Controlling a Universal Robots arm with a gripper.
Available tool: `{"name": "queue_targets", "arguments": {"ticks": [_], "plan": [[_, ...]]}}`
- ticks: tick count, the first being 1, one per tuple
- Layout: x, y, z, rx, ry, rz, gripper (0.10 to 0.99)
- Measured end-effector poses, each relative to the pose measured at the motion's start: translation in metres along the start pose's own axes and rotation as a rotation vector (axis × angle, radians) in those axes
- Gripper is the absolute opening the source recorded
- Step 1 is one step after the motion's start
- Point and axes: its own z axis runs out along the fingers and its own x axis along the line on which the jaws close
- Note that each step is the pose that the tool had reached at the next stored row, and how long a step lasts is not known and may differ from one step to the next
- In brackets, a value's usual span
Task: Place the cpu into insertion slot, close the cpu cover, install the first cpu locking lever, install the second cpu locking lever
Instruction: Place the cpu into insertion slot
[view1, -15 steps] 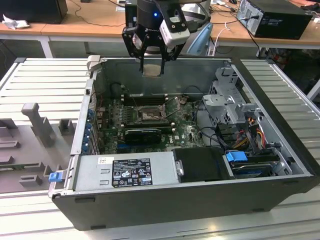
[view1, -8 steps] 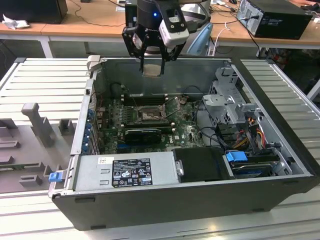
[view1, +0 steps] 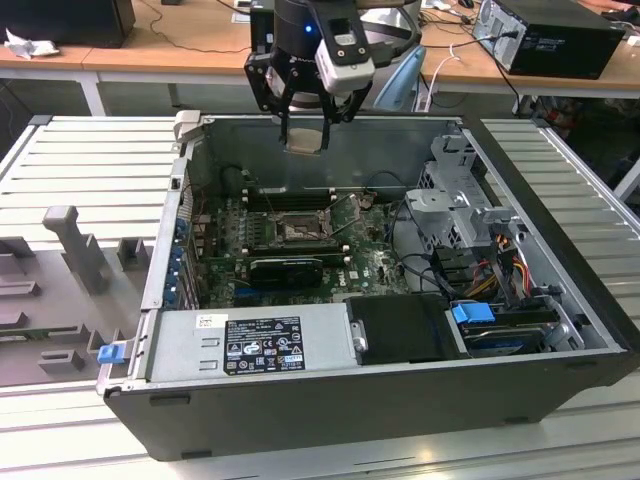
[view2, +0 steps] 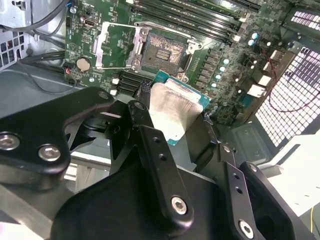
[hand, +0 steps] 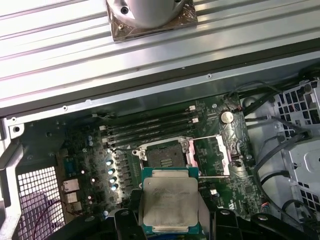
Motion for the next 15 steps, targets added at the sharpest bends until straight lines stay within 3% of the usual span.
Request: {"name": "queue_targets", "arguments": {"ticks": [15], "plan": [[0.0, 0.0, 0.0, -0.001, -0.0053, 0.06, 0.529]]}}
